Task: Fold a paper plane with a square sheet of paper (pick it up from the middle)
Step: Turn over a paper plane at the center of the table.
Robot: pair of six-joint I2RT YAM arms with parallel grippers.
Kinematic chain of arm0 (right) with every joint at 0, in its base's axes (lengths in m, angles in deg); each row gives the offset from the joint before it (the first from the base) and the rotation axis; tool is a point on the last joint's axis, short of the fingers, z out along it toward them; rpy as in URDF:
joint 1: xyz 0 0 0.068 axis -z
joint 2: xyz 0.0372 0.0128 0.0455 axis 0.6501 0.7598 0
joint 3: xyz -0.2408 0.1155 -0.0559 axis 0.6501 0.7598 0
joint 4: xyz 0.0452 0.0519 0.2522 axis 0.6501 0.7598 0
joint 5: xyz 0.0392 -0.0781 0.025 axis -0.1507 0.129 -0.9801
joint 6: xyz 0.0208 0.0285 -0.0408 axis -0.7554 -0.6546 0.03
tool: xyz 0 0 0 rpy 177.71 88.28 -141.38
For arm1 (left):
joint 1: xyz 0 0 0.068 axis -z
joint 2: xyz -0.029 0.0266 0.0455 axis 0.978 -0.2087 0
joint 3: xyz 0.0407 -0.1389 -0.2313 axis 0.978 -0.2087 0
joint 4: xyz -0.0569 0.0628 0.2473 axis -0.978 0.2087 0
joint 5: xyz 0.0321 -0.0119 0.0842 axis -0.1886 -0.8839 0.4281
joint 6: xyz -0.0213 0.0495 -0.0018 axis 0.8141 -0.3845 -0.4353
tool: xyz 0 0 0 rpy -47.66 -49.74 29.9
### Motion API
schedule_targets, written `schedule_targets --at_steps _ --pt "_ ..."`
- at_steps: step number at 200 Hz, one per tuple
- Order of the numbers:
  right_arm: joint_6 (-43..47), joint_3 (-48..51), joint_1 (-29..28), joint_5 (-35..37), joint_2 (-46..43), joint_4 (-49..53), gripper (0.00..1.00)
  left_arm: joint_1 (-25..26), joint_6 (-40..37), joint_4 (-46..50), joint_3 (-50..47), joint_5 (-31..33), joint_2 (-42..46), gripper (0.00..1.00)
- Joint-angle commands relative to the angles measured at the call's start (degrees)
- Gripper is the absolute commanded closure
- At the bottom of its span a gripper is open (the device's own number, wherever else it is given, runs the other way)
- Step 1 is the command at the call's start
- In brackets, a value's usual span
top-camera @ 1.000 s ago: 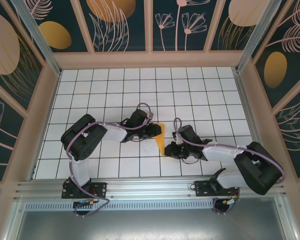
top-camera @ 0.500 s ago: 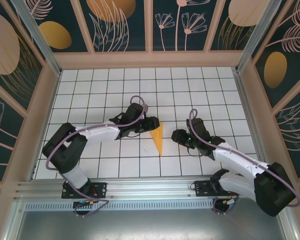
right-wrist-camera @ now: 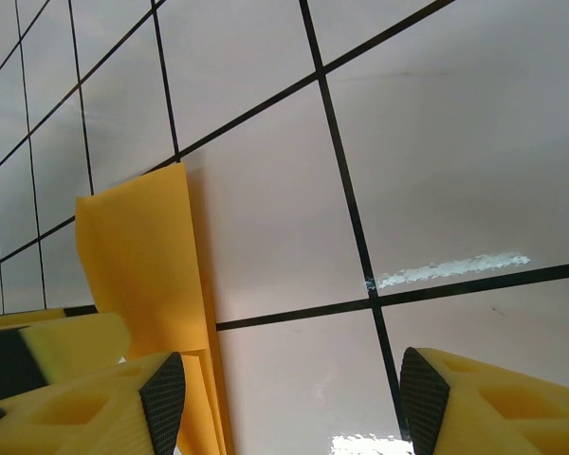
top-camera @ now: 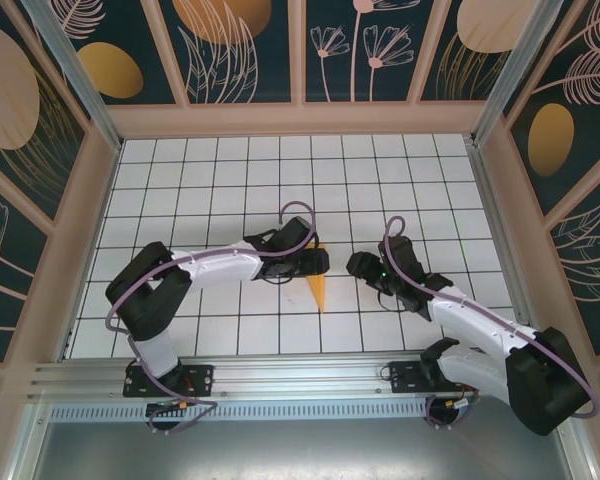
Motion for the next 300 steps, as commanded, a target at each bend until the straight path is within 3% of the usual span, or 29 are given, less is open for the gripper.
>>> schedule_targets --at_steps 1,40,65,132,211,263,300 --pt "-1.2 1.4 0.3 0.8 -0.7 -2.2 0.35 0.1 -0.1 4.4 3.1 2.2 -2.1 0.3" --pt "-2.2 2.3 0.3 0.3 -0.6 -3.0 0.35 0.1 -0.7 6.5 1.3 5.0 -1.2 0.4" --pt "-1.9 2.3 0.3 -1.6 0.0 -4.5 0.35 0.2 0.0 4.4 -1.6 5.4 2.1 0.62" --pt "1.0 -0.8 0.3 -11.5 5.8 -9.8 0.36 0.1 1.3 -3.7 -10.2 6.2 10.4 1.0" --pt "4.2 -6.9 -4.8 -18.6 16.2 -12.7 0.34 -1.4 3.1 -13.2 -19.4 4.9 14.3 1.0" --pt "6.2 -11.4 -8.4 -19.9 23.5 -13.4 0.31 -2.0 3.0 -14.4 -21.0 3.9 14.7 1.0" --pt "7.1 -12.9 -9.7 -16.8 22.9 -11.8 0.3 -2.2 2.9 -14.4 -21.3 4.0 15.0 1.0"
